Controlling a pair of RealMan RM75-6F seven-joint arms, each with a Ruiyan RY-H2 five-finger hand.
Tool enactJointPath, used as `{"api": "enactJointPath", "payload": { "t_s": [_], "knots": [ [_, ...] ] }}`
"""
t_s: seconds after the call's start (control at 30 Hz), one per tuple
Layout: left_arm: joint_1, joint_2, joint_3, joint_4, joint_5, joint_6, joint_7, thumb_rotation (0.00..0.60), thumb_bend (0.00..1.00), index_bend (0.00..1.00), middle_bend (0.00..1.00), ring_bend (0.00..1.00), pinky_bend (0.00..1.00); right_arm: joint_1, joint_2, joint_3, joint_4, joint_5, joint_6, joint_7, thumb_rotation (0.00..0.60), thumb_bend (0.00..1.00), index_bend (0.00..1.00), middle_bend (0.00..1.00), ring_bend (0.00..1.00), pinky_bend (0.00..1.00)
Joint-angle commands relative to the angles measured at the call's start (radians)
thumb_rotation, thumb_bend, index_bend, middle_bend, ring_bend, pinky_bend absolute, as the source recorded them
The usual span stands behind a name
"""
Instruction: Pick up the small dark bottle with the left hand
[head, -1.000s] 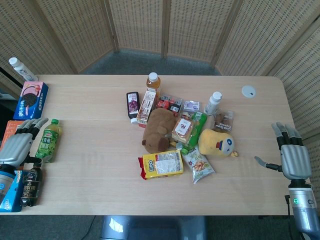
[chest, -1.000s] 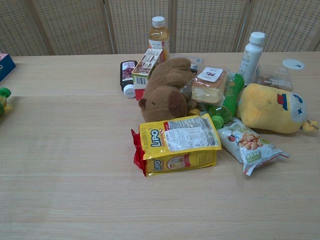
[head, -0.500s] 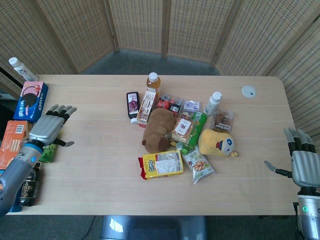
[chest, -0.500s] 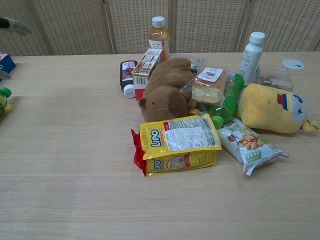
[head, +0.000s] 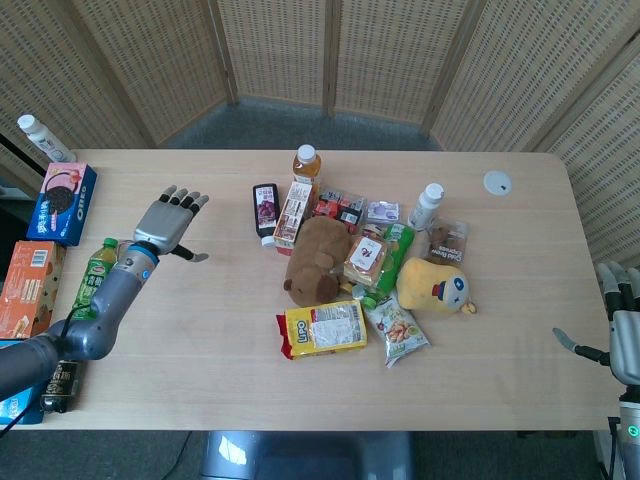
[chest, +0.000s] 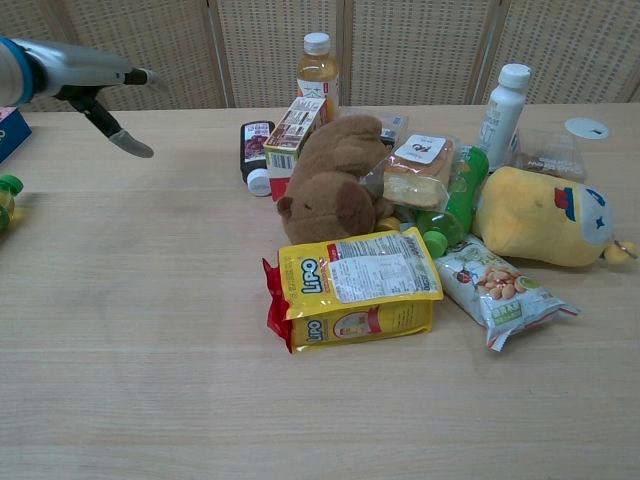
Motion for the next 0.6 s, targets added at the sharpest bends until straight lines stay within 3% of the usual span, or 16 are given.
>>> {"api": "enactJointPath", "payload": {
  "t_s": [0.03,0.37,0.6],
  "knots": [
    [-0.095,-0.14,0.007,0.183,-0.061,-0.076,0.036,0.316,0.16,0.0,0.0,0.0,0.0,-0.005,0.005,0.001,-0.002,0.006,0.002,-0.005,0.405,0.0,0.0,0.03,0.0,0.0],
    [-0.208,-0.387,-0.028,0.547,0.028,-0.214,-0.088,0.318,0.16,0.0,0.0,0.0,0.0,-0.033,0.03,0.006,-0.01,0.027,0.018,-0.016,0.406,0.0,0.0,0.03,0.0,0.0],
    [-0.275,-0.496,-0.058,0.712,0.146,-0.282,-0.227,0.305,0.16,0.0,0.0,0.0,0.0,-0.058,0.045,0.005,-0.016,0.038,0.036,-0.019,0.411,0.0,0.0,0.03,0.0,0.0]
  ]
}}
